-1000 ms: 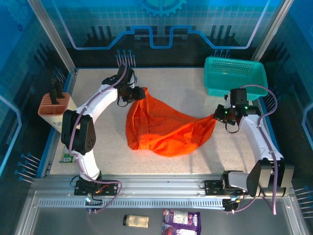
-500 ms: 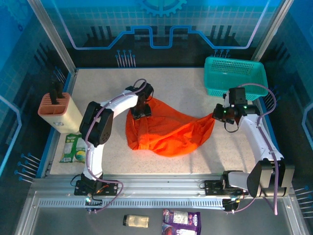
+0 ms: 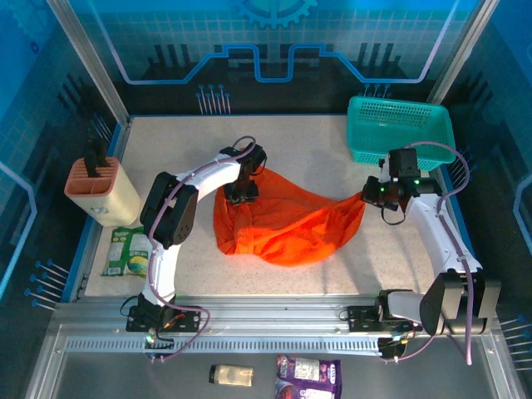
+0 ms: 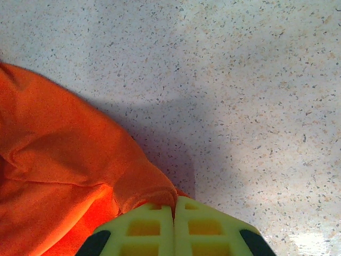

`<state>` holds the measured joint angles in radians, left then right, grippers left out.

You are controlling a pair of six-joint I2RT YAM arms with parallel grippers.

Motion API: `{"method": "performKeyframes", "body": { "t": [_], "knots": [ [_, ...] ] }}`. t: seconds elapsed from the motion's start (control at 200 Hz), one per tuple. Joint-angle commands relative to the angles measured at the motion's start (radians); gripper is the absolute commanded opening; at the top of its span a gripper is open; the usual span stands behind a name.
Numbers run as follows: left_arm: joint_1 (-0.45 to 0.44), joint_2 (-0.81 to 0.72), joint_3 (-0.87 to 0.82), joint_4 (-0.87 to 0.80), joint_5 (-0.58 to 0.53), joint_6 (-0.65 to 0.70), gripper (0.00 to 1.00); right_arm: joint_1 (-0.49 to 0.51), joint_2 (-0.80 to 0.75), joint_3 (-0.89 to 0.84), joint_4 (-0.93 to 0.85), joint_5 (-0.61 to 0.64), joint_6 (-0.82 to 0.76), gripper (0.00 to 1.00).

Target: Fold the inside-out t-shirt

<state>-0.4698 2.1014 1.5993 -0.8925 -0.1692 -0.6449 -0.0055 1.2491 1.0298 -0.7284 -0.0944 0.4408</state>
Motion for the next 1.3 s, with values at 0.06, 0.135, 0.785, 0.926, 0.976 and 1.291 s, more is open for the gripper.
{"method": "performKeyframes", "body": {
  "t": [0.06, 0.135, 0.785, 0.926, 0.976, 1.291],
  "knots": [
    [-0.006, -0.063, 0.015, -0.049, -0.026, 0.021, 0.25, 0.013, -0.026, 0.027, -0.014, 0.007, -0.001, 0.00],
    [-0.006, -0.074, 0.014, -0.048, -0.020, 0.024, 0.27, 0.013, -0.030, 0.027, -0.017, 0.008, -0.001, 0.00],
    [-0.004, -0.163, -0.057, -0.027, -0.013, 0.045, 0.00, 0.029, -0.049, 0.037, -0.040, 0.030, 0.003, 0.00],
    [0.021, -0.251, -0.064, 0.024, -0.037, 0.073, 0.00, 0.029, -0.073, 0.062, -0.050, 0.055, -0.001, 0.00],
    [0.049, -0.314, -0.078, 0.070, -0.014, 0.091, 0.00, 0.027, -0.089, 0.083, -0.055, 0.077, -0.010, 0.00],
    [0.385, -0.721, -0.071, 0.320, 0.286, 0.109, 0.00, -0.087, -0.208, 0.295, -0.126, 0.181, -0.084, 0.00]
  ]
}}
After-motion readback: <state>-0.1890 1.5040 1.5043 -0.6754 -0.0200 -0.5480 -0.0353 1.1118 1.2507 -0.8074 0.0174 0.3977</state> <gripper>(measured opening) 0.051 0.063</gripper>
